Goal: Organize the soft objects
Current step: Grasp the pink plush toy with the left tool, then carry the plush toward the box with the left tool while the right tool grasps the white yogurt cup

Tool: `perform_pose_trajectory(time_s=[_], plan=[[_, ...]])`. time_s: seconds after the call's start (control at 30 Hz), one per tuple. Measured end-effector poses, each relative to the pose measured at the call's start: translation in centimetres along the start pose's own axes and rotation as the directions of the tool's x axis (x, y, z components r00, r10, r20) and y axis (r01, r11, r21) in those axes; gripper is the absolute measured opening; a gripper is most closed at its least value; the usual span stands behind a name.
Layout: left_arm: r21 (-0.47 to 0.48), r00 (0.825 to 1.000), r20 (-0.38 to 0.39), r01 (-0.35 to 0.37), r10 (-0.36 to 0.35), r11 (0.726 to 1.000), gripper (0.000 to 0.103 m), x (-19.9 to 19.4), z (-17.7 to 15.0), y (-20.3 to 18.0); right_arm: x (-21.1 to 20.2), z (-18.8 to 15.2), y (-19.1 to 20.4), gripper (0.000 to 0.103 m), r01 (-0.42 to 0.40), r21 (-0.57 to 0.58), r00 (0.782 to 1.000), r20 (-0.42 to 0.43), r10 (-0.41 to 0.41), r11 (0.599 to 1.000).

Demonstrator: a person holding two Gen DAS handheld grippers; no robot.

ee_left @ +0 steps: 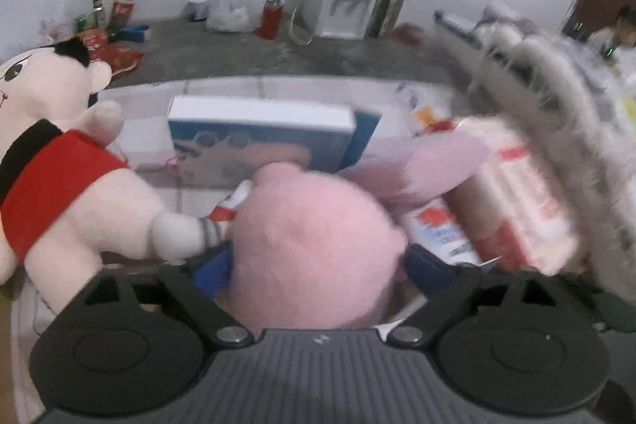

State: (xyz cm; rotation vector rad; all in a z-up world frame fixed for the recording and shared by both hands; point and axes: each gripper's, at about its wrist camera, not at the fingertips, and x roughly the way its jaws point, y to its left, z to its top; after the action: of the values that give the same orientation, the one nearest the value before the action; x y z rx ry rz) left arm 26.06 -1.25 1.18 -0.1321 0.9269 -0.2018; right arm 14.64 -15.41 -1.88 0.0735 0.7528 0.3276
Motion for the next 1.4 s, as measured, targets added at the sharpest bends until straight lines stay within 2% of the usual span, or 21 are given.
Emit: perform_pose_trajectory(time_s=[0.03,0.1,0.2,0.3,0.37,0.43,0.57,0.6,0.63,0.7,0.8,0.9,1.03,1.2,1.27,1.4], plan=[[0.007,0.999,-0.014,-0.029,0.029,1.0,0.087,0.4,0.0,0.0,0.1,0.0,0.0,0.079,-0.01,0.002,1.0,-0.003,0.01,1.0],[0.039,0.999,-0.029,-0.024,0.025,0.999,0.081,0.8,-0.4,0.1,0.0,-0.1,0.0,0.078,-0.009,0.015,1.0,0.015,0.009,1.0],[0.067,0.999,-0.031,-0.041,0.044,0.997,0.078,0.1,-1.2,0.2,0.4,-0.1,0.5,0.08,-0.011,-0.015,1.0,0.027,0.012,1.0],[0.013,0.999,-0.044,-0.022,0.023,1.0,0.078,-1.5,-2.0,1.5,0.5,-0.1,1.0,0.08,0.007,-0.057,1.0,0.028,-0.005,0.998],[-0.046,0.999,-0.037,0.024,-0.026,0.999,0.078,-3.4,-3.1,2.8,0.4,0.1,0.5,0.08,0.006,-0.015,0.999,0.048,-0.006,1.0],[-0.102,0.997,0.015,0.073,-0.072,0.992,0.079,-6.4,-4.3,4.0,0.4,0.4,0.0,0.08,0.02,0.018,0.998,0.062,-0.021,1.0],[-0.113,0.982,0.183,0.058,-0.037,0.992,0.079,-12.0,-7.0,5.1,1.3,0.7,0.2,0.078,0.039,0.008,0.996,0.086,-0.04,0.999],[-0.128,0.974,0.225,0.05,-0.021,0.991,0.079,-12.9,-7.7,5.6,1.7,0.7,0.6,0.063,0.049,-0.01,0.995,0.088,-0.048,0.999],[-0.151,0.964,0.264,0.048,-0.006,0.987,0.079,-13.6,-8.5,6.1,2.0,0.7,1.0,0.061,0.054,-0.022,0.995,0.084,-0.052,0.998],[-0.216,0.955,0.298,0.053,0.014,0.975,0.079,-14.3,-9.6,7.3,1.9,0.3,2.0,0.06,0.102,-0.047,0.991,0.095,-0.097,0.994],[-0.237,0.953,0.303,0.049,0.026,0.97,0.079,-14.9,-10.6,8.0,1.2,-0.1,2.1,0.06,0.088,0.0,0.992,0.09,-0.088,0.996],[-0.227,0.952,0.306,0.047,0.025,0.973,0.079,-15.5,-10.8,8.1,-0.1,-0.7,1.5,0.06,0.03,0.094,0.997,0.07,-0.037,0.995],[-0.222,0.94,0.34,0.07,0.011,0.972,0.079,-17.5,-10.8,8.5,-2.6,-2.7,0.7,0.06,-0.088,0.279,0.995,0.064,0.073,0.956],[-0.201,0.924,0.38,0.04,0.04,0.979,0.079,-23.8,-10.9,10.0,-5.3,-5.0,2.1,0.06,-0.211,0.385,0.977,0.053,0.207,0.898],[-0.198,0.921,0.38,-0.014,0.089,0.98,0.079,-26.4,-10.8,11.1,-6.2,-5.1,3.0,0.06,-0.265,0.397,0.963,0.059,0.263,0.879],[-0.187,0.903,0.345,-0.2,0.255,0.962,0.08,-31.1,-10.6,14.1,-7.2,-3.1,6.1,0.06,-0.391,0.397,0.916,0.078,0.394,0.83]])
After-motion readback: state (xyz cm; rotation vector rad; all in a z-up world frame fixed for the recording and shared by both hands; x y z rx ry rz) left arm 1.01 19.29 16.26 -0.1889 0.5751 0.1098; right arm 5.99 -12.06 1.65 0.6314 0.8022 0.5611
